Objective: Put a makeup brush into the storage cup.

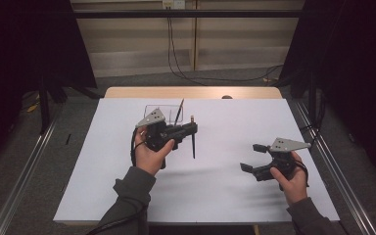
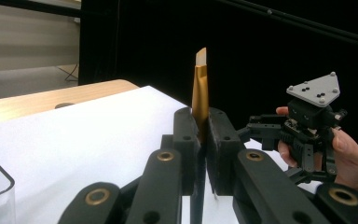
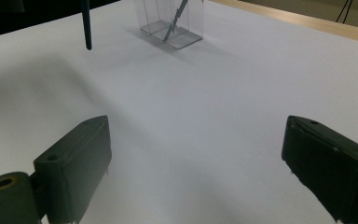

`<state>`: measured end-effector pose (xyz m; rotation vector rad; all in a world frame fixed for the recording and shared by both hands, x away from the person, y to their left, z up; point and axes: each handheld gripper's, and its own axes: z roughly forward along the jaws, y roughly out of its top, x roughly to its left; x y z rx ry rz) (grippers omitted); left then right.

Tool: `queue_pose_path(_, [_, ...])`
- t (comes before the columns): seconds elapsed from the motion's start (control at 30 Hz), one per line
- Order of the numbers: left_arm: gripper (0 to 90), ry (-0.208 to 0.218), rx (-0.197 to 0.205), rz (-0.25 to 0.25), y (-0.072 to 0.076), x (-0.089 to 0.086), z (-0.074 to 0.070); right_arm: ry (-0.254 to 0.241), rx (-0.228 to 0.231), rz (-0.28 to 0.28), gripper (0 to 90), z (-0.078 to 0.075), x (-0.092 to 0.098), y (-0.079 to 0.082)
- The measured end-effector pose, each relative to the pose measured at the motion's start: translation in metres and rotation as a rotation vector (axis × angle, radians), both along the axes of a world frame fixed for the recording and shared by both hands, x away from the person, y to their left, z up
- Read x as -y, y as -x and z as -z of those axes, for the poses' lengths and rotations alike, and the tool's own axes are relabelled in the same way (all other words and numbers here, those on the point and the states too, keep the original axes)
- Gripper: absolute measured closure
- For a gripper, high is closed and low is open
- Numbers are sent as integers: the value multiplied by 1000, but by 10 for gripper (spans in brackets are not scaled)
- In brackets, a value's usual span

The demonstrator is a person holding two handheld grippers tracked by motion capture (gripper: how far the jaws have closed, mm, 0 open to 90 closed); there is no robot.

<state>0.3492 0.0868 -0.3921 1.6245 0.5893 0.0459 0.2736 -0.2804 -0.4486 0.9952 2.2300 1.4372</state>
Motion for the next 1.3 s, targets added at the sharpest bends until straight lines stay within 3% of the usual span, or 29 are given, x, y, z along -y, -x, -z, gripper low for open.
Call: queue_pose_path(1.3, [837,-6,6,-6,-1,-3,-3,8,2,-4,77,-1,7,11])
